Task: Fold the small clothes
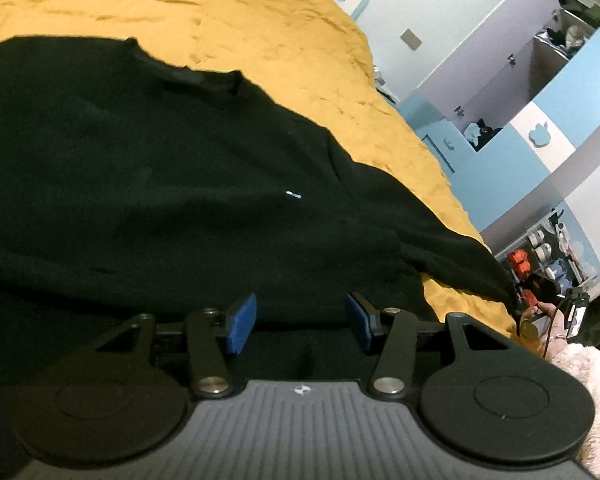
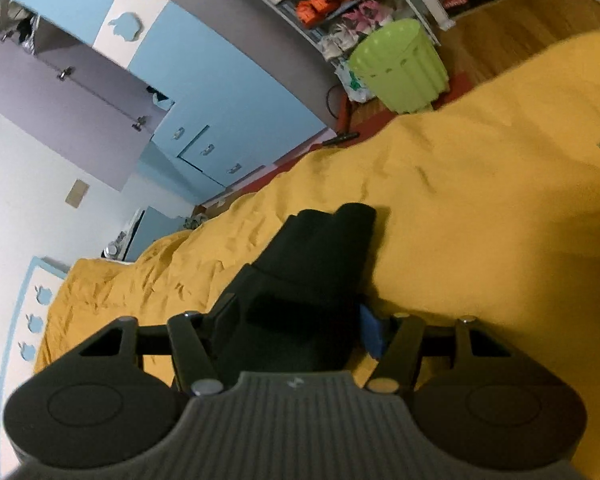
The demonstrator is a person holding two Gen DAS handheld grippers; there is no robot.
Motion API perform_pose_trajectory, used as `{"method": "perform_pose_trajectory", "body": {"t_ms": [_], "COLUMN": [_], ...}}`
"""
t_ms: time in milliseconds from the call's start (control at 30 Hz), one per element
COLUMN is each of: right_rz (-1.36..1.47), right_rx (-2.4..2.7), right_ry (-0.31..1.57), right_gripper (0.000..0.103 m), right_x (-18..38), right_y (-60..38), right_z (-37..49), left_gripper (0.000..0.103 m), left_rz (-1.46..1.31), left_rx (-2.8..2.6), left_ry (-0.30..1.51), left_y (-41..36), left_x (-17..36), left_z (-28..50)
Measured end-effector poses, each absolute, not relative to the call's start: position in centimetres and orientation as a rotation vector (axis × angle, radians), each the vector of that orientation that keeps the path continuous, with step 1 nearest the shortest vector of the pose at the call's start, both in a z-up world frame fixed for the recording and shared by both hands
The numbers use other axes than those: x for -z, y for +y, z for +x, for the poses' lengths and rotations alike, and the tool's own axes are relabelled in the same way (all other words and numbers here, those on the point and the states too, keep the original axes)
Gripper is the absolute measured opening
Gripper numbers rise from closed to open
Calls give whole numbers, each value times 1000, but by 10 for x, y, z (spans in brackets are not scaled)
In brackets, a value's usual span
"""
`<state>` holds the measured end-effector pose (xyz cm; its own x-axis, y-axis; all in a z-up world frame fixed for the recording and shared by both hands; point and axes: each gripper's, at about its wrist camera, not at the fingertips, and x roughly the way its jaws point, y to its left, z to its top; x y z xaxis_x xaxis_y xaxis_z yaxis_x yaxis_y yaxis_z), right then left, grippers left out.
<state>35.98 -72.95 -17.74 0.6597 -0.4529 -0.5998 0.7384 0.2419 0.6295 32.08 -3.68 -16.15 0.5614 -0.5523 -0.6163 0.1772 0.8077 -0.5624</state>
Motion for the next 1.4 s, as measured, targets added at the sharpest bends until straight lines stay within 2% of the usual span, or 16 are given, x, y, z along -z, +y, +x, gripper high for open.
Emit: {"method": "perform_pose_trajectory", "body": {"t_ms": [33, 100, 200, 400, 667, 767, 933, 967, 1000, 1033, 1067, 1200, 1400], "right_rz": [1034, 1020, 924, 922, 791, 747, 759, 750, 730, 700, 668, 707, 762], "right_rx": [820, 804, 761, 499, -36, -226, -443, -484, -527, -544, -547, -608, -477], "right_ry": [336, 343, 318, 259, 301, 365, 579, 637, 702, 773, 836, 888, 786], "right_gripper": [12, 9, 8, 7, 7, 7, 8, 11, 19, 35, 44, 45, 61], "right_x": [178, 173, 144, 68, -25, -28, 29, 47, 65, 83, 97, 122, 112], "right_y": [-730, -728, -716, -656, -444, -346, -200, -172, -146, -121, -103, -103, -231], "right_z": [360, 356, 353, 355, 391, 403, 417, 418, 420, 420, 419, 398, 368], "left_gripper": [59, 59, 60, 61, 62, 63, 63, 63, 63, 63, 63, 63, 63], "left_rz": [-475, -481, -498, -583, -687, -747, -797, -801, -807, -816, -823, -828, -878], "left_rx": [447, 453, 461, 446, 386, 343, 253, 237, 219, 199, 189, 155, 108], "left_ry": [881, 881, 857, 813, 735, 699, 683, 682, 685, 691, 694, 687, 668], "left_y": [-36, -33, -23, 10, 80, 110, 153, 160, 165, 170, 173, 183, 185], "left_x": [161, 159, 152, 140, 130, 131, 138, 140, 142, 145, 146, 153, 169], "left_z": [320, 317, 312, 294, 254, 241, 229, 229, 229, 230, 230, 235, 267]}}
